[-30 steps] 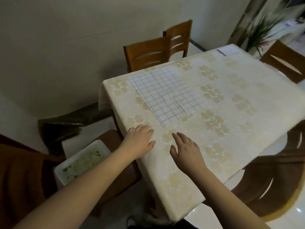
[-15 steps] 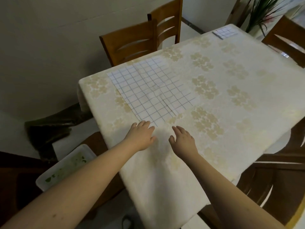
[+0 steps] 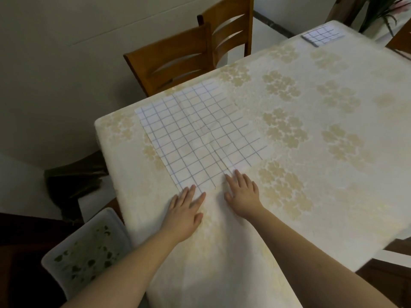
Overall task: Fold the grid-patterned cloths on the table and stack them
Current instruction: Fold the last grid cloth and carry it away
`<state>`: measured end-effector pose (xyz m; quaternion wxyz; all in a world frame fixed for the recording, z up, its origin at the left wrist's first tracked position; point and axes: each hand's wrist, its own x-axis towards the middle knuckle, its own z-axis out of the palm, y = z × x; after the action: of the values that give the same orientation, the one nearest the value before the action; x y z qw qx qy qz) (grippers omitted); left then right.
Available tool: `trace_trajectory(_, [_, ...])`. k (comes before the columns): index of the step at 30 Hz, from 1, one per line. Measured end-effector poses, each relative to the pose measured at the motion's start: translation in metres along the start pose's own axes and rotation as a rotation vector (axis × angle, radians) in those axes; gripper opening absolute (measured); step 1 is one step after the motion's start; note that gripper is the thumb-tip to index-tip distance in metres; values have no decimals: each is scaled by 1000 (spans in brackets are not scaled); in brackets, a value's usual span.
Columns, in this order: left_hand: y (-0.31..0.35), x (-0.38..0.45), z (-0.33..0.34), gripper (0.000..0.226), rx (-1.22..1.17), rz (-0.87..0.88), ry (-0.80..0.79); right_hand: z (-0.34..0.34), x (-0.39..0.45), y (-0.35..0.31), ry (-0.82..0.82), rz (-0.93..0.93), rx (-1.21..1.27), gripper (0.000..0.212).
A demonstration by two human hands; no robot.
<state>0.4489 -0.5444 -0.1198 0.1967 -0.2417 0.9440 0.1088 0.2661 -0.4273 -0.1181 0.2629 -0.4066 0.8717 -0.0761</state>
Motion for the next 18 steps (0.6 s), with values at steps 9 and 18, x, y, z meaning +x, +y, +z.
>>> trace_trajectory(9, [9,1,5,81,-17,14,22,11,-3,9,86,-44,18,63])
trace_trajectory(18, [37,-31,4,79,-27,142,56,15,-53,19,90,15,152,62])
